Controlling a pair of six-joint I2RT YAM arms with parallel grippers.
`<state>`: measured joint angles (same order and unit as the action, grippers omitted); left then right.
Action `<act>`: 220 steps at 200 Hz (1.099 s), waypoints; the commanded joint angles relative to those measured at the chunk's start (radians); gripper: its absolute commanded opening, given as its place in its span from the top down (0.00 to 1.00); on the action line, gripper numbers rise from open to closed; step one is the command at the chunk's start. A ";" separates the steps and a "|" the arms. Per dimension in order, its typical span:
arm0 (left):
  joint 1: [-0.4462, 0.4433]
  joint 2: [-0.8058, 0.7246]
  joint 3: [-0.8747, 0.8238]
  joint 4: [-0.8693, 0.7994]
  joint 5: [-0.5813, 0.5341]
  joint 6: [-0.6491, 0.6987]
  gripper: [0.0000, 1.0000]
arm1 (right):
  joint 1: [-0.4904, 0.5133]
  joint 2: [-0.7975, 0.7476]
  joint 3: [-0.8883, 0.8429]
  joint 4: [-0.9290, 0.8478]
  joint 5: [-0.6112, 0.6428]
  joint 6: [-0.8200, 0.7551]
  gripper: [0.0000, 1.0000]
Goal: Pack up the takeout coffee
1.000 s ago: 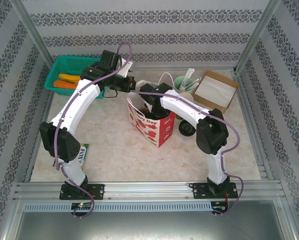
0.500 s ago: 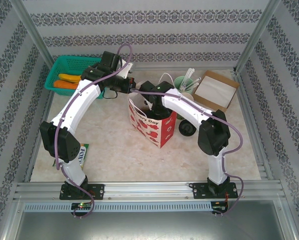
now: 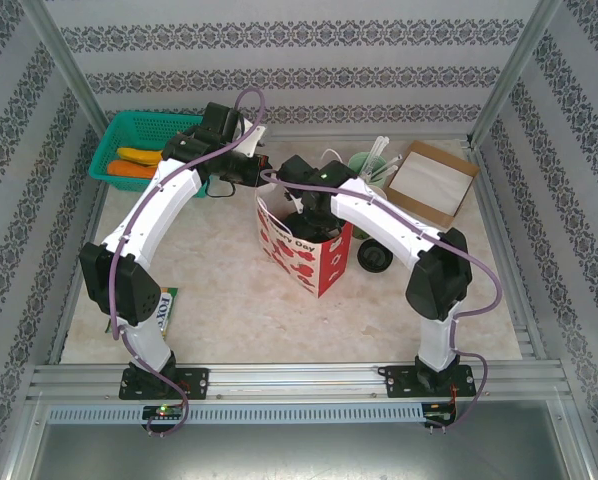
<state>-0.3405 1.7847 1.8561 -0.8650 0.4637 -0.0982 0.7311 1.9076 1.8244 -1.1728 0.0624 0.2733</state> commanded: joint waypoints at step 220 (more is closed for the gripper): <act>-0.006 -0.032 0.005 0.029 -0.031 -0.021 1.00 | 0.060 -0.377 -0.162 0.205 0.180 -0.039 0.02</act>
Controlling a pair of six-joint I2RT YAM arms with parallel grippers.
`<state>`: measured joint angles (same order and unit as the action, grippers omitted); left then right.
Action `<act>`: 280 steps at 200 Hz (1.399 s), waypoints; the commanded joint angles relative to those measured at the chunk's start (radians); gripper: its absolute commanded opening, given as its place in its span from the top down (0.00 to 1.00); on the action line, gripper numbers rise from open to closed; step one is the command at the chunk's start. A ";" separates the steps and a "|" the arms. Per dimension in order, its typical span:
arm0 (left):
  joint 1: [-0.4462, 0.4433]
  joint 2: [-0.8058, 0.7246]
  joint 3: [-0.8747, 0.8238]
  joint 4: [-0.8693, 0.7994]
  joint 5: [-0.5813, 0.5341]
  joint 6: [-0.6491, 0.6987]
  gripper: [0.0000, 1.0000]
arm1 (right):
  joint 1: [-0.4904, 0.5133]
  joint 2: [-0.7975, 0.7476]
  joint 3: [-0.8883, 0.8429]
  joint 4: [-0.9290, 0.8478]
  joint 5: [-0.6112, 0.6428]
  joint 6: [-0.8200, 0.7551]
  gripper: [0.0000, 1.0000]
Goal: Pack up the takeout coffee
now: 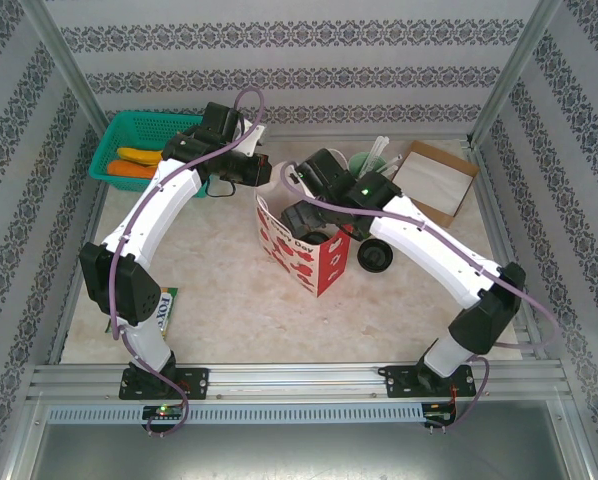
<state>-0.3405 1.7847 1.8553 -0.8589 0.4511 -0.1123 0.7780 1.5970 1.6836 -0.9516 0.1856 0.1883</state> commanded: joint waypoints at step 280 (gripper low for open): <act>-0.006 -0.019 0.008 0.058 -0.011 -0.056 1.00 | -0.014 -0.458 -0.372 0.053 0.108 0.616 0.07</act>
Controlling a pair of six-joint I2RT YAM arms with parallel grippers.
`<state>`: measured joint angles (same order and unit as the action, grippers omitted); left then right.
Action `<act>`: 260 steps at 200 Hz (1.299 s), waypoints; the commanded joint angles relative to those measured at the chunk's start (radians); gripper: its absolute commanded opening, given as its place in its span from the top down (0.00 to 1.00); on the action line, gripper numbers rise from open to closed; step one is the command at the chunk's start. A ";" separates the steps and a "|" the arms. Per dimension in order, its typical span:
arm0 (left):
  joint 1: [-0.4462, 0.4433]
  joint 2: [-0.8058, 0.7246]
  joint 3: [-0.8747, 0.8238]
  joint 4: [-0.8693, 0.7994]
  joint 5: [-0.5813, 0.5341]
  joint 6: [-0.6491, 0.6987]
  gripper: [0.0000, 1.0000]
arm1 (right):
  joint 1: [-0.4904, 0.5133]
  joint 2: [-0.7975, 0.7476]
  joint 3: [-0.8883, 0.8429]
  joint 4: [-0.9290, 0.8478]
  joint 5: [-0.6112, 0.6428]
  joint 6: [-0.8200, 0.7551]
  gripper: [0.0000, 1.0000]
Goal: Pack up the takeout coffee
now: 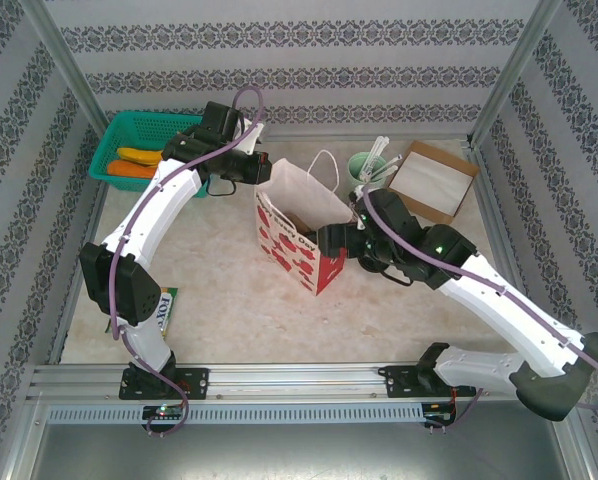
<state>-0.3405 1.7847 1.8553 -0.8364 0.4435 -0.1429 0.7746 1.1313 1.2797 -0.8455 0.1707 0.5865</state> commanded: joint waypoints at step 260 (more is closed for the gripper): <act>-0.007 -0.094 -0.048 -0.034 -0.061 -0.082 1.00 | -0.057 0.229 0.143 0.065 -0.067 0.120 1.00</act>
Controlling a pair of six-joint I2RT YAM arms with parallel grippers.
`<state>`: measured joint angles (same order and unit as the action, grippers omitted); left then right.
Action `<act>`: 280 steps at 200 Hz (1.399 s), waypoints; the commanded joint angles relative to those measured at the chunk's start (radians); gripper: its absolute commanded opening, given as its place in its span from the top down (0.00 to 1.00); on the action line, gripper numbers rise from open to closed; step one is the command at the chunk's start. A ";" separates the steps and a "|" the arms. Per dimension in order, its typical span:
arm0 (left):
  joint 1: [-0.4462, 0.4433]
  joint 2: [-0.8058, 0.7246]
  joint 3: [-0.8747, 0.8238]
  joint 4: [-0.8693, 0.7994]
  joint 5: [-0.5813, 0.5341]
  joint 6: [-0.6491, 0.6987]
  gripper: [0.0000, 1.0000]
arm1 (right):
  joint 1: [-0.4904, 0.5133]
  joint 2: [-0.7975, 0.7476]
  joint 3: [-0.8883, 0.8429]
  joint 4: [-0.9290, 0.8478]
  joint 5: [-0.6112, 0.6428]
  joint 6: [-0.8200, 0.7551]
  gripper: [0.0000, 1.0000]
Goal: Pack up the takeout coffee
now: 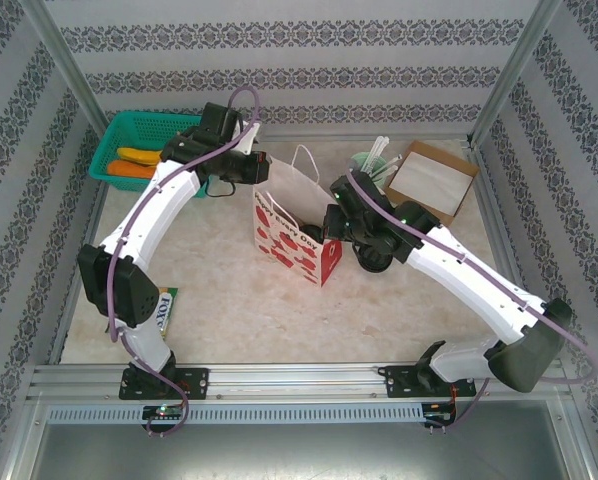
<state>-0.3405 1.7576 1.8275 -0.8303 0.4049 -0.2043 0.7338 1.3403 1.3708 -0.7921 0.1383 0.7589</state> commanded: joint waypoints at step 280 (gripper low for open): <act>0.044 -0.149 -0.150 0.033 -0.043 -0.334 0.79 | -0.274 0.536 0.650 -0.223 -0.455 -0.472 0.89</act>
<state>-0.3046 1.6154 1.6608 -0.8261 0.3222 -0.5320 0.4603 1.8404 1.9781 -1.0210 -0.2512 0.3206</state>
